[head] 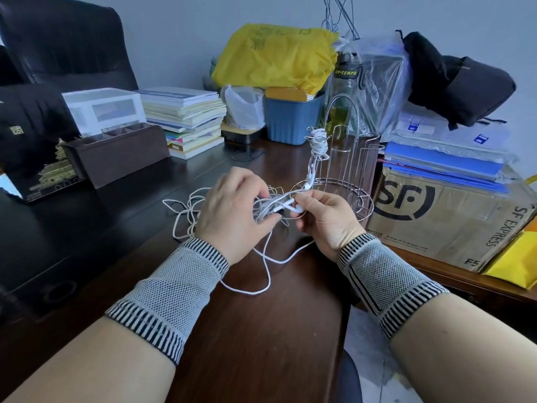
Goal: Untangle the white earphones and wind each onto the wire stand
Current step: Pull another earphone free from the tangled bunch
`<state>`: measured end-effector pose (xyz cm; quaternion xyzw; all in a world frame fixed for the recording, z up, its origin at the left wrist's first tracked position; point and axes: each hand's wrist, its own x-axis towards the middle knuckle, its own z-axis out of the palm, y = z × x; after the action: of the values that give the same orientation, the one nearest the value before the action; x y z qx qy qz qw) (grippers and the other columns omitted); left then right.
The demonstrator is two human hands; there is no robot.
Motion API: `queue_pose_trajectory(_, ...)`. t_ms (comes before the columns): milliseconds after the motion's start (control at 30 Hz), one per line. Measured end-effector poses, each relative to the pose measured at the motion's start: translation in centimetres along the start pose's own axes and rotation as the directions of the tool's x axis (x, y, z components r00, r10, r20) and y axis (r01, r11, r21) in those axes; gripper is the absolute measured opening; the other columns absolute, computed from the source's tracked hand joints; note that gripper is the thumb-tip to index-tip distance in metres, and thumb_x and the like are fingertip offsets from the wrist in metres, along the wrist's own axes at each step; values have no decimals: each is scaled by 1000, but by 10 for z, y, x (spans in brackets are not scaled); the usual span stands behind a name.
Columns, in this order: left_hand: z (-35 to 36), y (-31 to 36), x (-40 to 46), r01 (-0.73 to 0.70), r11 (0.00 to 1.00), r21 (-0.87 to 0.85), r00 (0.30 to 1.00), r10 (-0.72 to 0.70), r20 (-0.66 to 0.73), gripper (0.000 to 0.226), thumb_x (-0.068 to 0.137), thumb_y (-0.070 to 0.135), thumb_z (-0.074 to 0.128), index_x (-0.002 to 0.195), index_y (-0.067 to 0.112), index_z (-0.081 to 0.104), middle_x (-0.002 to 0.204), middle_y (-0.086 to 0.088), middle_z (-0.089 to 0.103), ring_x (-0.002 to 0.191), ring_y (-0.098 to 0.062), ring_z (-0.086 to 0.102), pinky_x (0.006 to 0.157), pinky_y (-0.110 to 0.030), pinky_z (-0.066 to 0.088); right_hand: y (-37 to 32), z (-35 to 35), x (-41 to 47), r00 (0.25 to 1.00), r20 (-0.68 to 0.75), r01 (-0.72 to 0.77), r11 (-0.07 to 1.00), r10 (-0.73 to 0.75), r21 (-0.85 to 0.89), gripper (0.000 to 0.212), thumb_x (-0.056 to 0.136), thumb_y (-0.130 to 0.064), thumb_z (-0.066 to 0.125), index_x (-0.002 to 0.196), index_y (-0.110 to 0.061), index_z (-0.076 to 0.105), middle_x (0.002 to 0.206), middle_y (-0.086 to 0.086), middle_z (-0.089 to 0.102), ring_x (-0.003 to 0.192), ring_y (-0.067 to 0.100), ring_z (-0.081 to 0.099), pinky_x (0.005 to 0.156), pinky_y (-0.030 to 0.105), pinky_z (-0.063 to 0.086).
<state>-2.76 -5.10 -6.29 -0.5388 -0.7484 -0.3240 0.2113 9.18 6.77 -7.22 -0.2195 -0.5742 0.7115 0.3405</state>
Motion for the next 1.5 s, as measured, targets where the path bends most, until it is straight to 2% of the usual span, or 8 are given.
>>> queue_pose_trajectory(467,2,-8,0,-49,998,-24,999,49,1,10,77,18,80,77,18,70,89,3,63,87,-24,58,79,-26,36,-2,3,-5,999,1,-33,999,33,31,26,98,-12,50,75,-6,60,54,6,62,40,15,46,41,20,40)
queue_pose_trajectory(800,-28,-8,11,269,909,-320,958,-218,186,10,87,24,69,78,28,66,70,10,68,66,-6,60,65,-24,45,0,9,-7,970,-236,15,987,-54,-162,25,92,-15,59,67,-11,62,59,7,66,35,13,44,41,20,38)
queue_pose_trajectory(867,-32,-2,15,295,874,-386,953,-241,184,8,87,23,70,79,26,68,70,8,70,67,-8,64,66,-25,51,3,10,-10,962,-206,65,883,-179,-464,29,90,-21,60,62,-15,64,64,8,68,41,14,56,49,26,48)
queue_pose_trajectory(933,-39,2,18,311,841,-443,949,-254,186,10,87,20,69,82,28,70,72,10,72,71,-5,67,68,-18,52,5,11,-14,952,-79,133,633,-296,-763,30,91,-28,59,62,-18,63,65,2,69,60,17,65,65,28,51)
queue_pose_trajectory(1033,-50,4,22,324,786,-526,946,-256,200,15,90,17,65,83,30,70,72,13,72,72,5,66,66,-6,46,-4,13,-24,893,1,238,469,-450,-851,17,91,-24,60,86,-16,74,84,0,73,80,17,66,76,18,42)
queue_pose_trajectory(1233,-57,8,24,342,716,-608,940,-262,220,16,90,16,66,87,31,69,77,9,74,76,0,68,69,-16,46,-41,16,-24,858,-98,266,601,-504,-754,14,88,-18,60,82,-20,72,64,-7,67,65,13,67,70,30,52)
queue_pose_trajectory(1367,-61,13,24,318,723,-614,948,-249,197,16,90,15,67,87,30,69,79,7,72,74,-2,67,71,-15,52,-55,21,-26,885,52,345,575,-463,-742,13,79,-11,68,87,-20,72,85,-4,65,78,15,61,79,34,53)
queue_pose_trajectory(1500,-60,19,24,312,706,-636,950,-231,210,11,87,18,71,89,29,71,81,7,73,69,1,64,67,-15,52,-62,25,-29,941,113,321,740,-318,-591,22,86,-17,70,65,-18,65,66,11,62,58,11,52,58,23,46)
